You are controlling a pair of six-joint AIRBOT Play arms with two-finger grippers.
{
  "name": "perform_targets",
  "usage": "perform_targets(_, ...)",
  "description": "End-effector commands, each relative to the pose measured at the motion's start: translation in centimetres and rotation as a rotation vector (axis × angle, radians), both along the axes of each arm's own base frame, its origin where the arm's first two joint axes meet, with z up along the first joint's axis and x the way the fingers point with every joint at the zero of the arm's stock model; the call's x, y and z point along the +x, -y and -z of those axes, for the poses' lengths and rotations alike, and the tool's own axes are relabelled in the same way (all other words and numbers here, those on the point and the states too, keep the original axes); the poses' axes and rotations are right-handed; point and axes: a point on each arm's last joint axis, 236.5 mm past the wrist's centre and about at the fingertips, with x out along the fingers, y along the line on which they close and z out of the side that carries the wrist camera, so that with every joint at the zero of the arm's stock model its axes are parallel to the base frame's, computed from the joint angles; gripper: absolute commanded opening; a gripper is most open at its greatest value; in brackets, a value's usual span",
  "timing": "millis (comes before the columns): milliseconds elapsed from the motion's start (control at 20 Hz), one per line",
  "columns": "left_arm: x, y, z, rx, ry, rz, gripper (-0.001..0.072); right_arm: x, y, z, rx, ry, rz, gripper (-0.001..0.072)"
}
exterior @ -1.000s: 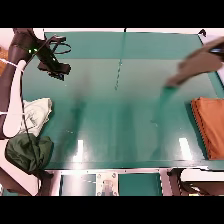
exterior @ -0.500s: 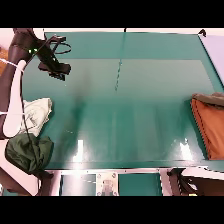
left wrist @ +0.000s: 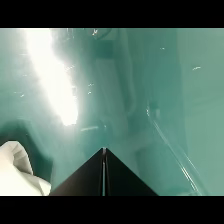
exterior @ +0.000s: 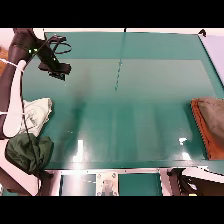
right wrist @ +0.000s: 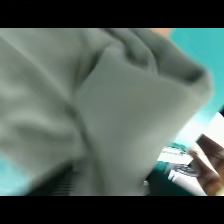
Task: Fold the shirts.
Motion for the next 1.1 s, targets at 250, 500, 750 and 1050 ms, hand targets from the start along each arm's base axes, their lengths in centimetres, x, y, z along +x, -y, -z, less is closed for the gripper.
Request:
perform_targets(250, 0.7, 0.4, -1.5, -0.023, 0.064, 0.0, 0.0018, 9.4, -1.5, 1.6, 0.06, 0.288, -0.11, 0.0021)
perform_targets(500, -3.2, 2.1, -4.2, -0.127, 0.056, -0.05, 0.0018, 21.3, -12.2, -0.2, 0.128, 0.573, -0.533, 0.002)
perform_targets(750, -15.0, 3.2, 0.8, -0.185, -0.073, -0.118, 0.0019, 18.2, -25.0, 5.2, 0.233, 0.562, -0.827, 0.002)
perform_targets(1050, -24.6, 2.9, 6.5, -0.151, -0.18, -0.15, 0.002, 14.3, -32.8, 8.1, 0.321, 0.56, -1.005, 0.0021)
